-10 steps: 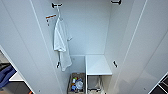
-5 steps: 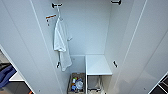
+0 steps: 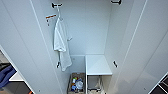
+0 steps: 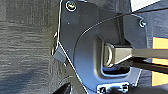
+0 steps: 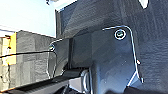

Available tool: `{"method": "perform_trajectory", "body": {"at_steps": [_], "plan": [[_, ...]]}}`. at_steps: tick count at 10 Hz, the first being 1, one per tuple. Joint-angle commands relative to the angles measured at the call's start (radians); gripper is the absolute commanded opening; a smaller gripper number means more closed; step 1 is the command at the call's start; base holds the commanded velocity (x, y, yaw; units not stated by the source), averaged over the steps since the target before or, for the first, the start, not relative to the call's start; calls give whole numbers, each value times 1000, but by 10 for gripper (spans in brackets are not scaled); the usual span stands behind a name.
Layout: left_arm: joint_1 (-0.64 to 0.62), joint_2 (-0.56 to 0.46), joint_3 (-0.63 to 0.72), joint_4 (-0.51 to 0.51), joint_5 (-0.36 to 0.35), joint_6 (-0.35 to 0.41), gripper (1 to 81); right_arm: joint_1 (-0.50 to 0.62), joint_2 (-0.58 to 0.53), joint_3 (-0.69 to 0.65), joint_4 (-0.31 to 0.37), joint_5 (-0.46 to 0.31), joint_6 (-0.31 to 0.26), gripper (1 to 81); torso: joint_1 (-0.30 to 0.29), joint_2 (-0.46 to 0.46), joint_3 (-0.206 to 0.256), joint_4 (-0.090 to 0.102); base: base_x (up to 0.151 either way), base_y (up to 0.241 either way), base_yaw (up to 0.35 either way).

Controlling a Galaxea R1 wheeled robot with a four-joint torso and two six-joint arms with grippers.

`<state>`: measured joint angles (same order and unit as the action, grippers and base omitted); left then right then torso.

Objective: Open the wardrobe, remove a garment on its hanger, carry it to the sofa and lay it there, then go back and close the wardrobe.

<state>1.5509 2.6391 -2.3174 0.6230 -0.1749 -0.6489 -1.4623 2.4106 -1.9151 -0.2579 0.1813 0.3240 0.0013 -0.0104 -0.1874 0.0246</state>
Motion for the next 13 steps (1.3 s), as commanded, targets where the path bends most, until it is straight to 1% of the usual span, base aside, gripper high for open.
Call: {"method": "perform_trajectory", "body": {"at_steps": [1,2,3,4,5,7,9,10,11,12,13], "plan": [[-77,-310,392,-598,42,574,811,108,-162,94,6,-17,82,811,0,0,0,0,0,0,0],[-96,-345,415,-598,22,574,811,127,-198,117,6,-10,96,811,0,0,0,0,0,0,0],[-122,-369,415,-600,15,574,811,144,-230,133,6,18,99,811,0,0,0,0,0,0,0],[-145,-402,446,-598,14,574,811,157,-259,145,8,55,102,811,0,0,0,0,0,0,0],[-156,-445,516,-609,11,572,811,165,-285,156,8,73,130,811,0,0,0,0,0,0,0],[-168,-479,524,-606,-52,574,811,187,-305,157,6,75,142,811,0,0,0,0,0,0,0],[-179,-510,520,-598,-134,574,811,219,-331,168,6,75,156,811,1,0,0,0,0,0,0],[-182,-536,529,-597,-210,574,811,239,-356,174,5,76,180,811,1,0,0,0,0,0,0],[-203,-575,573,-597,-239,572,811,253,-382,177,5,92,208,811,1,0,0,0,0,0,0],[-238,-620,610,-601,-235,569,811,268,-408,173,6,127,236,811,1,0,0,0,0,0,0],[-272,-652,630,-606,-225,549,811,289,-431,173,6,133,257,811,1,0,0,0,0,0,0]]}}
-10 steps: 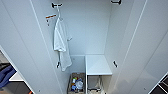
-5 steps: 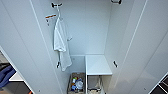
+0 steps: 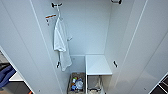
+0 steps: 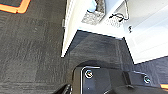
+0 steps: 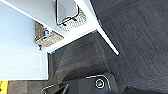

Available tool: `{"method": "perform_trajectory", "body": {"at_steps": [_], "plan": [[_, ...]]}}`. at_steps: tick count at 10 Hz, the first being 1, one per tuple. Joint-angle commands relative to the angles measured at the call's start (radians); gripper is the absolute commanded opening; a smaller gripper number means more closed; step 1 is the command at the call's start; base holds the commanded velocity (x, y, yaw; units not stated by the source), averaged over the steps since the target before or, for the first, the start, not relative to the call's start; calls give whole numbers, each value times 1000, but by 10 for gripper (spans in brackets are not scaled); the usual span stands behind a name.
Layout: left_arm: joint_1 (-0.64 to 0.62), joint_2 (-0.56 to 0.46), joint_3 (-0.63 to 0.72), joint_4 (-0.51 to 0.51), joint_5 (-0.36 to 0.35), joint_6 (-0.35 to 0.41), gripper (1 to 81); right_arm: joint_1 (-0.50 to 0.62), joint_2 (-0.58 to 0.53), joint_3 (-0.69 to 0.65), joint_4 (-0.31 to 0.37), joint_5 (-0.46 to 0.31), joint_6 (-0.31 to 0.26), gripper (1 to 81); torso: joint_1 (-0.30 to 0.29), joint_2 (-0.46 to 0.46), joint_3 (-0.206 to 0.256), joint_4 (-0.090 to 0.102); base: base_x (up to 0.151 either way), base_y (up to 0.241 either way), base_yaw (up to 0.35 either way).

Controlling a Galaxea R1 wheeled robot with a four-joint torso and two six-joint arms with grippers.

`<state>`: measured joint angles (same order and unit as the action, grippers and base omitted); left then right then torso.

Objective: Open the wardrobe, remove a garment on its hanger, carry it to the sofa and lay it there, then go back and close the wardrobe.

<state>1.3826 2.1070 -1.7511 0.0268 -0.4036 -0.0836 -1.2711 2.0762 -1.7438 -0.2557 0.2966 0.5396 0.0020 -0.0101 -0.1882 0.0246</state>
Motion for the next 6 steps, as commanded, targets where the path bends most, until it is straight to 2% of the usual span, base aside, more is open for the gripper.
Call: {"method": "perform_trajectory", "body": {"at_steps": [1,3,6], "plan": [[-136,-152,71,-10,31,-65,811,121,-118,-5,4,18,59,811,0,0,0,0,0,0,0],[-191,-209,73,1,35,-174,811,163,-130,-43,7,16,94,811,0,0,0,0,0,0,0],[-302,-271,85,1,49,-277,811,248,-154,-74,9,7,175,811,0,0,-1,0,0,0,0]]}}
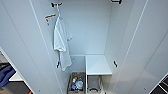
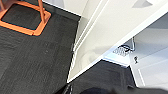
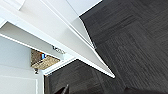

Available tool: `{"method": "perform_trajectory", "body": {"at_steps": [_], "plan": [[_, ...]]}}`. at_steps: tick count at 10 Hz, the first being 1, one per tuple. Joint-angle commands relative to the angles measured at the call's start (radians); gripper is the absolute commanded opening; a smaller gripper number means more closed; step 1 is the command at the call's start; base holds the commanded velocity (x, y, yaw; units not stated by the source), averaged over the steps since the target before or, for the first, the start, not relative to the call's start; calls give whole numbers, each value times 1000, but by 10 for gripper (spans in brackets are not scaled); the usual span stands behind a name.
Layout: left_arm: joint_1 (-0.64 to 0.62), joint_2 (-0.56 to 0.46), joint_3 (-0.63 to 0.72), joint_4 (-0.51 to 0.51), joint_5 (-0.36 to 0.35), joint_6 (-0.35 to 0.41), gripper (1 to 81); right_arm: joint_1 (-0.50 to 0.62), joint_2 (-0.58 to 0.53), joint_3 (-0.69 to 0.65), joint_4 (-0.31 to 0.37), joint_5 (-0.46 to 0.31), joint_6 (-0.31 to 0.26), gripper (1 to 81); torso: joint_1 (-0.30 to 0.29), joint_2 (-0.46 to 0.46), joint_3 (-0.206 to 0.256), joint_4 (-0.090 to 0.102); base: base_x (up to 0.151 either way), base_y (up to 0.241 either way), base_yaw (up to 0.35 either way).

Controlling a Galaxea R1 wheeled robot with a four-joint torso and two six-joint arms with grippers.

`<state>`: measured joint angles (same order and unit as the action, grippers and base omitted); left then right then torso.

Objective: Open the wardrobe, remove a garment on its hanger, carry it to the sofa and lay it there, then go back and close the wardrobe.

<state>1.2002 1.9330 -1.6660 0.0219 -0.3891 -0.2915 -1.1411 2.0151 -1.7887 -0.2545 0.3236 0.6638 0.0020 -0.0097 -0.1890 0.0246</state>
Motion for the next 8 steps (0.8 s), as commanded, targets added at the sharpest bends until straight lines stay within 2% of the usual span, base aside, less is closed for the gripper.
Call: {"method": "perform_trajectory", "body": {"at_steps": [1,4,6,8], "plan": [[-165,-106,-11,6,67,-112,811,144,-97,-40,7,-24,91,811,0,0,0,0,0,0,0],[-331,-110,-24,0,214,-167,811,220,-94,-84,7,-26,233,811,0,0,-1,0,0,0,0],[-448,-110,-28,-8,315,-186,811,295,-99,-76,6,-57,290,811,1,1,-1,0,0,0,0],[-521,-86,-41,-11,369,-236,811,352,-83,-69,7,-87,357,811,1,1,-1,0,0,0,0]]}}
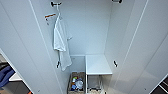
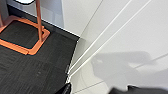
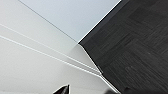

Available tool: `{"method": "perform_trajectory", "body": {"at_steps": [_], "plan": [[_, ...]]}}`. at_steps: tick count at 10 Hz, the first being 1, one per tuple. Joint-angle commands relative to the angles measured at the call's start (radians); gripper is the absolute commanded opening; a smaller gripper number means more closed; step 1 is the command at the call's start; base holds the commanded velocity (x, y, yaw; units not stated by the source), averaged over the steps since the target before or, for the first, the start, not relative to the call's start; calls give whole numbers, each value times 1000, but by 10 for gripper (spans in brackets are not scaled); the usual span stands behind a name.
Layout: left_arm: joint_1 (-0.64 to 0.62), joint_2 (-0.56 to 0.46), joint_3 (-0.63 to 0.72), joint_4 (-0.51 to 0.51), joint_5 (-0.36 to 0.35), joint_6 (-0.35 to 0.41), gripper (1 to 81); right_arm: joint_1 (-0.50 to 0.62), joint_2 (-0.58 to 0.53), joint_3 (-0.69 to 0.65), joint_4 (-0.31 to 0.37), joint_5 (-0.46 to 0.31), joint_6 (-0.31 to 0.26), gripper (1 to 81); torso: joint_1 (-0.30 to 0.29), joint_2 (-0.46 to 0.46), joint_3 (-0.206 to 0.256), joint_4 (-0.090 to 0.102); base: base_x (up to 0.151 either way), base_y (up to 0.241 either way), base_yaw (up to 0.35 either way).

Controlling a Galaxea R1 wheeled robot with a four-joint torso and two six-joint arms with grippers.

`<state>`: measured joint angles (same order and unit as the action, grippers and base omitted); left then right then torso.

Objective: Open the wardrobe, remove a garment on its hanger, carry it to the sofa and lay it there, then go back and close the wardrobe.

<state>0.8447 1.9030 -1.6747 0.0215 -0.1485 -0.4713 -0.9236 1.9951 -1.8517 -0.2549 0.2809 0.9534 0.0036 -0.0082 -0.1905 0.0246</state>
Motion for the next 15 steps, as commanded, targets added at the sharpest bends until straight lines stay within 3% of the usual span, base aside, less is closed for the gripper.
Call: {"method": "perform_trajectory", "body": {"at_steps": [1,3,6,9,11,15], "plan": [[-195,-18,-49,-11,165,-70,811,154,-36,9,8,-46,111,811,0,0,0,0,0,0,0],[-215,47,-60,-11,193,-78,811,160,32,22,6,-52,142,811,0,0,0,0,0,0,0],[-215,148,-62,3,230,-79,811,105,86,133,-26,-43,128,811,1,1,-1,0,0,0,0],[-186,219,-53,8,231,-72,811,41,90,247,-126,-34,128,811,2,1,-1,0,0,0,0],[-160,295,-48,14,231,-67,811,15,132,304,-133,-22,127,811,2,1,-1,0,0,0,0],[-134,467,-86,66,280,-67,811,-1,311,257,-216,-12,117,811,2,1,-2,0,0,0,0]]}}
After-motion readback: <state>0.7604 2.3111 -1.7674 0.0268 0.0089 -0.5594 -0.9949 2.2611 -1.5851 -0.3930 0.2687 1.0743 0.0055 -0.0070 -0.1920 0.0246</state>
